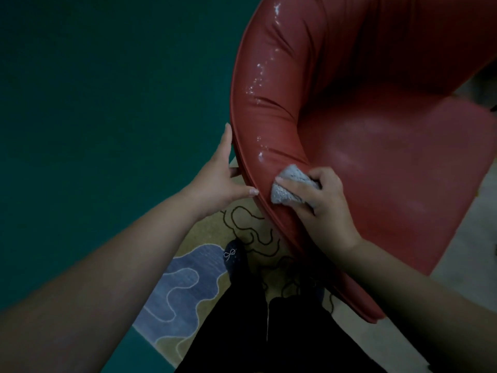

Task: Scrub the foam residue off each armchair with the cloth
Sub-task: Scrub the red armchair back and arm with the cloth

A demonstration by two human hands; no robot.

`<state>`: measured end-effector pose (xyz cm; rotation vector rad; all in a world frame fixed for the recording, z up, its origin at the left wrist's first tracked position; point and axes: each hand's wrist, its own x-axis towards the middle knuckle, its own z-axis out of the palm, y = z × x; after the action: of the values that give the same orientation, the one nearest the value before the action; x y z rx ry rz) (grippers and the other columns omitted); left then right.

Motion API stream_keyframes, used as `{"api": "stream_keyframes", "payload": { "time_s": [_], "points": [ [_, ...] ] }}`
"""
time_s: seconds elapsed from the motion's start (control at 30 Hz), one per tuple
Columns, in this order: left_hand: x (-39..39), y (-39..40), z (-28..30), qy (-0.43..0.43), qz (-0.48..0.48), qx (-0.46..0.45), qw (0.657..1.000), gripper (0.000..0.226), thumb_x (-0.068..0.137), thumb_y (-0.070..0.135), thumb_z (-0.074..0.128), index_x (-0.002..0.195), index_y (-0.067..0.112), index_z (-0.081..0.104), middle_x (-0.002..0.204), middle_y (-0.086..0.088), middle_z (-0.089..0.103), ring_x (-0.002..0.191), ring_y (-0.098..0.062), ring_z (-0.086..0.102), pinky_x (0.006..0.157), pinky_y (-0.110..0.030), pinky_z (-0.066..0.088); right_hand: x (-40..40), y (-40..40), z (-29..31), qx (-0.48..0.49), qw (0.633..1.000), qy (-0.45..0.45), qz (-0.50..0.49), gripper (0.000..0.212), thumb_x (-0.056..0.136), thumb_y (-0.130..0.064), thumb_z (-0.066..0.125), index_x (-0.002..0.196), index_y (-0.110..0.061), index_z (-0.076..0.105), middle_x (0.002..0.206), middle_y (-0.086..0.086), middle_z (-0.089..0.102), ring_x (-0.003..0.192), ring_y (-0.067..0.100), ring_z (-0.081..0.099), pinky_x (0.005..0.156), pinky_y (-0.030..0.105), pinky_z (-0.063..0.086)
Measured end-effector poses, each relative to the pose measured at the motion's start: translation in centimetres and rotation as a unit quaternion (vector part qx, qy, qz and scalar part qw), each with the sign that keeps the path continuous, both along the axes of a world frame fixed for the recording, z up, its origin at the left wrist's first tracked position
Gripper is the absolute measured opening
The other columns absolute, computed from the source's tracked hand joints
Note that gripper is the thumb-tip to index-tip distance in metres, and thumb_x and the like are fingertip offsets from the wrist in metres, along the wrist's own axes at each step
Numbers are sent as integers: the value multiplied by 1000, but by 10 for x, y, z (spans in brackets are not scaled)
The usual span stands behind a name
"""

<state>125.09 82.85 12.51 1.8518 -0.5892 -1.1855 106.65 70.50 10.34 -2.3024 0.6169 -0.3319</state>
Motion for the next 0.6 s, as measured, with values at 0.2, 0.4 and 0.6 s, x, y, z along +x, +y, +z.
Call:
{"api": "stream_keyframes", "payload": {
  "time_s": [0.2, 0.4, 0.6],
  "points": [
    [9, -3, -4, 10, -18, -13, 1000, 130, 71, 0, 80, 147, 44, -15, 129, 47, 17, 123, -12, 53, 95, -40, 52, 77, -10, 5, -10, 999, -9, -36, 38, 85, -15, 68, 120, -30, 66, 112, 13, 46, 104, 29, 42, 94, 33, 40],
    [23, -7, -2, 23, -50, -23, 998, 132, 71, 1, 81, 146, 45, -18, 140, 39, 5, 130, -17, 47, 102, -44, 46, 27, 7, 3, -30, 999, -11, -14, 38, 82, -12, 66, 116, -29, 67, 105, 12, 48, 98, 27, 43, 86, 29, 34],
    [20, -9, -4, 25, -25, -27, 999, 130, 70, -2, 80, 148, 42, -14, 138, 31, 26, 117, -16, 58, 91, -38, 54, 106, -18, 8, -62, 997, -9, -35, 35, 85, -12, 67, 116, -28, 69, 106, 14, 48, 100, 29, 43, 89, 28, 36]
  ]
}}
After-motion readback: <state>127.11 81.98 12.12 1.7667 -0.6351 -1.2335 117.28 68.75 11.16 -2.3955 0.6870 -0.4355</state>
